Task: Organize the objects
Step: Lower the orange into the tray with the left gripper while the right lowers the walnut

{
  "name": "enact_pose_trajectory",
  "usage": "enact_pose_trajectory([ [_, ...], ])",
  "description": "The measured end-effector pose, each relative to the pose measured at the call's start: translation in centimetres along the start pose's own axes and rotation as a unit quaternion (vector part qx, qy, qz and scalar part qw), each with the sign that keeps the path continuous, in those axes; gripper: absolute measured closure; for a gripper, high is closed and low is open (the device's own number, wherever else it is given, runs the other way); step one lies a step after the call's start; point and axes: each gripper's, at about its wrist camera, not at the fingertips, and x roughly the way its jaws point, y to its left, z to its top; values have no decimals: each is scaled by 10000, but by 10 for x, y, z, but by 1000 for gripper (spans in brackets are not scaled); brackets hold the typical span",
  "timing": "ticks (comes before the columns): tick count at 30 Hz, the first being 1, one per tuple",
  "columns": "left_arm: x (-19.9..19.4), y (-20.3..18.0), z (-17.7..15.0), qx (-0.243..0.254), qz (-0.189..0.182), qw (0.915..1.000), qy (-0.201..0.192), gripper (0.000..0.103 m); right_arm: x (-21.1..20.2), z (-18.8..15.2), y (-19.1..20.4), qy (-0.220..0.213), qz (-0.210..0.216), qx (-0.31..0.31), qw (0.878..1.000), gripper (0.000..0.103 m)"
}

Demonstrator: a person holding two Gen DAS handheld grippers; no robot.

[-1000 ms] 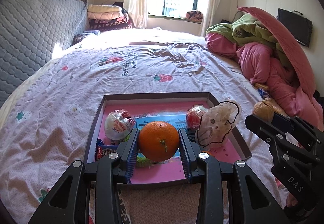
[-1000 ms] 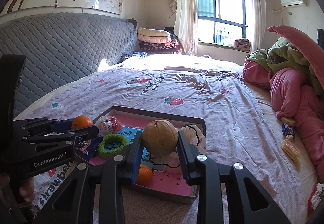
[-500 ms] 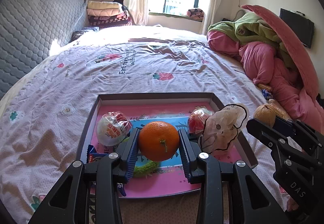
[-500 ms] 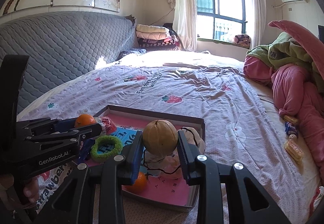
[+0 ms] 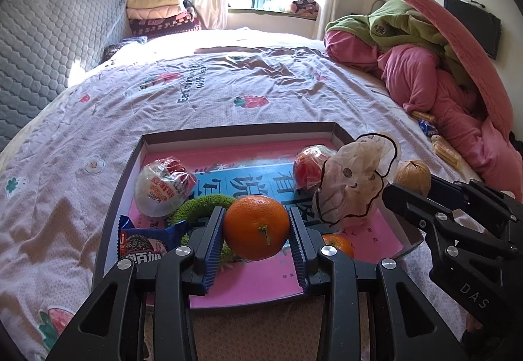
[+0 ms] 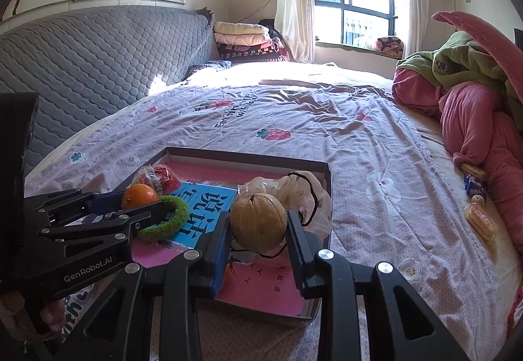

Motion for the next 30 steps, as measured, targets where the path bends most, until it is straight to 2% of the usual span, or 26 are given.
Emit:
enact_pose_trajectory([
  [18, 21, -8, -16, 191, -23, 9990, 396, 64, 22, -17, -3, 595, 59, 147, 9981, 70],
  [30, 32, -13, -17, 231, -127, 9985, 486, 64, 29, -20, -3, 754, 96, 163, 9970, 70],
])
